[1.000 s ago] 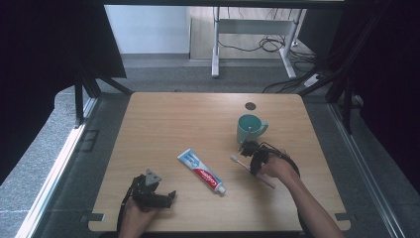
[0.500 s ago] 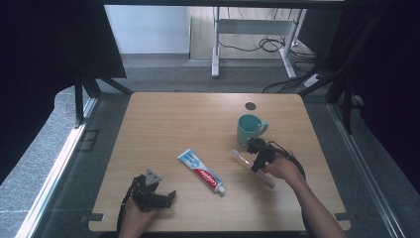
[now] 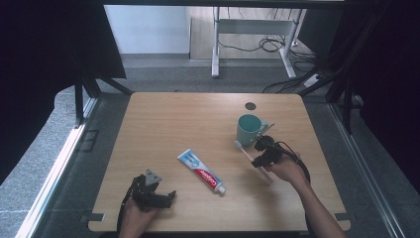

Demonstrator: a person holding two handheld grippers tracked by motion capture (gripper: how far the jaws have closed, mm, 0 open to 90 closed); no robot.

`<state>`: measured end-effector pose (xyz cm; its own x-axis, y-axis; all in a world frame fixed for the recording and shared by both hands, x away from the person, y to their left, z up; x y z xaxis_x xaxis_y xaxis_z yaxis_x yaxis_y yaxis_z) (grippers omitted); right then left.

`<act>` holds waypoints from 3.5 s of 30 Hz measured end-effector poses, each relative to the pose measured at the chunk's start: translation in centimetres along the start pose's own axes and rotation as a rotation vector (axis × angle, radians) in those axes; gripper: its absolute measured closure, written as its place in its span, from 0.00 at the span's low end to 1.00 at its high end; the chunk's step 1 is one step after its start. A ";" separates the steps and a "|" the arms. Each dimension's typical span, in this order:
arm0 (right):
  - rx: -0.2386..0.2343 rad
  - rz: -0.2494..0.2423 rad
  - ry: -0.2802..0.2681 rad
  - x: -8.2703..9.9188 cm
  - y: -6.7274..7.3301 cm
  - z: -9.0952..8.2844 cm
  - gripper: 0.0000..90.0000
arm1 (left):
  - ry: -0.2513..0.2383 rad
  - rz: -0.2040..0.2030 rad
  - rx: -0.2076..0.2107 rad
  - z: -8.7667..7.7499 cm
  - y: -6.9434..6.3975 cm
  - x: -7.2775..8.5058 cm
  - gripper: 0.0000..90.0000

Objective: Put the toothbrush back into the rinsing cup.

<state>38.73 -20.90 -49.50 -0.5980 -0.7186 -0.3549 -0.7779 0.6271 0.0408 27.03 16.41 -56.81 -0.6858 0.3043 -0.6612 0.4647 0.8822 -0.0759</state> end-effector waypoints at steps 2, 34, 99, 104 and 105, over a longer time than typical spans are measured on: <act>0.007 0.003 -0.027 0.1 0.0 -0.3 0.87 | 0.000 0.000 0.000 0.0 0.0 0.0 0.00; 0.075 0.068 -0.398 0.2 -1.2 -5.2 0.87 | 0.000 0.000 0.000 0.0 0.0 0.0 0.00; 0.242 0.178 -0.766 -6.5 -5.2 -7.4 0.87 | 0.000 0.000 0.000 0.0 0.0 0.0 0.00; 0.248 0.182 -0.765 -6.8 -5.5 -6.7 0.87 | 0.000 0.000 0.001 0.0 0.0 0.0 0.00; 0.248 0.186 -0.765 -6.8 -5.5 -6.5 0.87 | 0.000 0.000 0.001 0.0 0.0 0.0 0.00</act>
<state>45.82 -21.42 -41.22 -0.3457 -0.2495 -0.9046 -0.5606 0.8280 -0.0142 27.03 16.41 -56.80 -0.6858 0.3044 -0.6611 0.4655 0.8817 -0.0769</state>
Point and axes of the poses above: each handheld gripper's, and its own axes: z roughly forward along the jaws, x roughly out of its underside, y roughly to its left, the point moved 3 cm from there along z, roughly forward along the jaws, and after that the axes turned 4 degrees about -z, right-handed, at the moved point
